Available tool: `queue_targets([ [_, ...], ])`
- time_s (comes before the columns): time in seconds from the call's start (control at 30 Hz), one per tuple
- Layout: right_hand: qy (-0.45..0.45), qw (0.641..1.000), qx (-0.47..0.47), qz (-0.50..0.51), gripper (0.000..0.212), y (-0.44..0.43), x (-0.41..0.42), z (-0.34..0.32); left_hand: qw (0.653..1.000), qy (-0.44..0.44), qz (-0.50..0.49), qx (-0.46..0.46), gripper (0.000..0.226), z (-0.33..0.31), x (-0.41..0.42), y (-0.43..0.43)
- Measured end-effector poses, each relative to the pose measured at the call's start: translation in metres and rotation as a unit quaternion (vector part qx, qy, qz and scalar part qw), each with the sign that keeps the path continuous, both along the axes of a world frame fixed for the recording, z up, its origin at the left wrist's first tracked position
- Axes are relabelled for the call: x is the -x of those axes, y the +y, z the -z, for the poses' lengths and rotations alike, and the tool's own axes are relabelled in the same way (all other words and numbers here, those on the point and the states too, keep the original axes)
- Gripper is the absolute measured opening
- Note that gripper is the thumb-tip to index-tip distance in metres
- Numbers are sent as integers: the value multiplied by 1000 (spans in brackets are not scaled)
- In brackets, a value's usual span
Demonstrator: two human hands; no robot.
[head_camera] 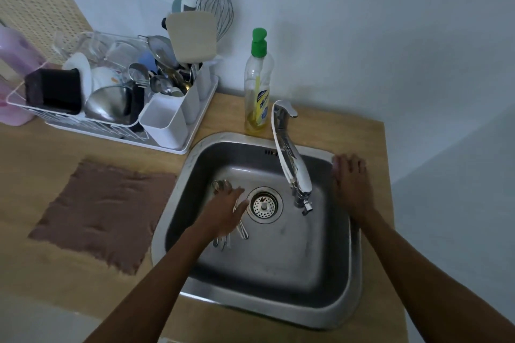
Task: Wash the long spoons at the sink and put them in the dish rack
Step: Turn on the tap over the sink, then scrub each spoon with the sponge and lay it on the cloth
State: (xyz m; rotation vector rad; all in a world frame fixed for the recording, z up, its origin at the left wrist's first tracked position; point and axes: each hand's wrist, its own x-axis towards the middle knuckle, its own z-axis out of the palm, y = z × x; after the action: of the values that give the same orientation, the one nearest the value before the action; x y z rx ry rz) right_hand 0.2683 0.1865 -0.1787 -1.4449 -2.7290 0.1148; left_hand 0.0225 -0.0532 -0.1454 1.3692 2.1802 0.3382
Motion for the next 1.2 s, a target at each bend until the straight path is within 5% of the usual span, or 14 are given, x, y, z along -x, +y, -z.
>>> queue_targets([
  [0.07, 162, 985, 37, -37, 44, -23, 10, -6, 998, 4, -16, 63, 42, 17, 6, -13],
  [0.13, 335, 926, 173, 2, 32, -57, 24, -19, 994, 6, -34, 106, 35, 31, 10, -22],
  [0.2, 463, 785, 390, 128, 27, -93, 40, -39, 989, -6, -80, 126, 30, 43, 14, -24],
  [0.3, 559, 466, 640, 247, 48, -127, 50, -45, 979, -24, -159, 122, 24, 57, 16, -20],
  [0.4, 600, 350, 669, 265, 37, -141, 57, -35, 971, -34, -218, 90, 20, 68, 15, -13],
  [0.47, 601, 322, 662, 312, 39, -144, 58, -18, 969, -33, -230, 77, 21, 72, 11, -8],
  [0.53, 590, 296, 673, 335, 70, -146, 56, -3, 971, -24, -224, 84, 25, 78, 8, -7],
  [0.6, 586, 263, 688, 337, 77, -147, 56, 3, 973, -1, -204, 111, 26, 87, 6, -9],
  [0.77, 584, 242, 687, 359, 103, -148, 54, 10, 973, 36, -189, 125, 22, 100, 3, -9],
  [0.87, 586, 249, 675, 373, 79, -149, 57, 7, 972, 30, -185, 139, 23, 101, 5, -5],
  [0.97, 596, 255, 662, 376, 88, -147, 58, 5, 974, 13, -169, 149, 25, 97, 9, -4],
  [1.1, 589, 272, 669, 363, 57, -145, 58, 0, 974, -38, -177, 139, 24, 96, 10, -9],
  [1.2, 593, 277, 664, 361, 56, -145, 59, -1, 960, -109, -222, 129, 15, 97, 11, -12],
])
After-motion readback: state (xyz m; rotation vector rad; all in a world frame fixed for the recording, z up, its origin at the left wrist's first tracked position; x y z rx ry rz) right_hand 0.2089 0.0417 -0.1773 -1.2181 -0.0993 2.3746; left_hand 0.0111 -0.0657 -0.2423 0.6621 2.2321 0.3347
